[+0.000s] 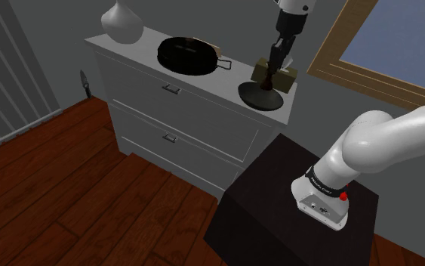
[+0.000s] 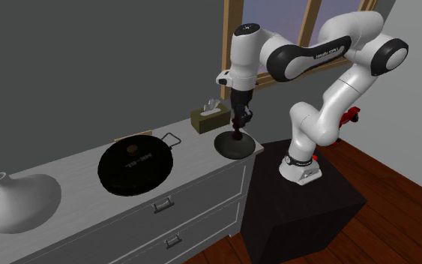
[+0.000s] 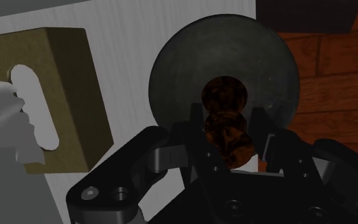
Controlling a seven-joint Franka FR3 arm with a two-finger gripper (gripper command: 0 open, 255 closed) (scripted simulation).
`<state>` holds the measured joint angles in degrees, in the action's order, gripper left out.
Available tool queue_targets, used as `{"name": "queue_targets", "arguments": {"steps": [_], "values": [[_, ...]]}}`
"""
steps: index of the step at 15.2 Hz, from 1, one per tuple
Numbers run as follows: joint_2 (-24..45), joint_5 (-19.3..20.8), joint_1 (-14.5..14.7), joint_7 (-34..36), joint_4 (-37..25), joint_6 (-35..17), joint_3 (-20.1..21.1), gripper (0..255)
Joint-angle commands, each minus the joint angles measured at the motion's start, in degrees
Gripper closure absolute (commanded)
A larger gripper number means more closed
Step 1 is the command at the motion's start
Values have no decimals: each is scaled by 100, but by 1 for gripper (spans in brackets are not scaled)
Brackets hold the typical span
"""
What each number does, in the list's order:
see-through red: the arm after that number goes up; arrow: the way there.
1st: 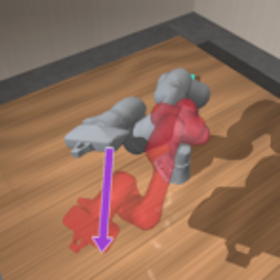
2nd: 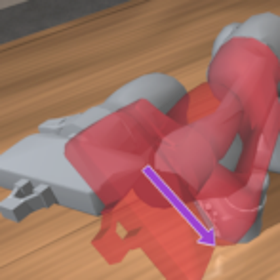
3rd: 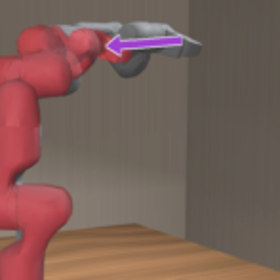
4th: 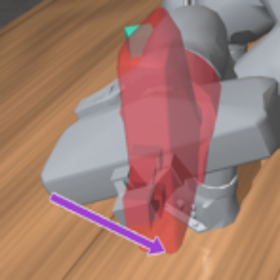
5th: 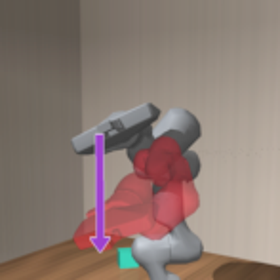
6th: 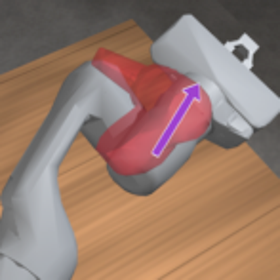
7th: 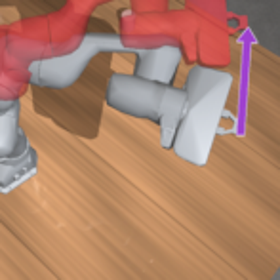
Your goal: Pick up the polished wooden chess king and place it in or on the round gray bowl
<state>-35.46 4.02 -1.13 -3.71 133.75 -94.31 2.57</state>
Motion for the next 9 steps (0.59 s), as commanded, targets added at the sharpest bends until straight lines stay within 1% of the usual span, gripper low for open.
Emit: {"name": "queue_targets", "arguments": {"steps": [1, 4, 9], "values": [[-15, 2, 1, 9, 181, -168, -3, 255], [-20, 4, 3, 28, 419, -401, -3, 255], [-20, 4, 3, 28, 419, -401, -3, 255]]}}
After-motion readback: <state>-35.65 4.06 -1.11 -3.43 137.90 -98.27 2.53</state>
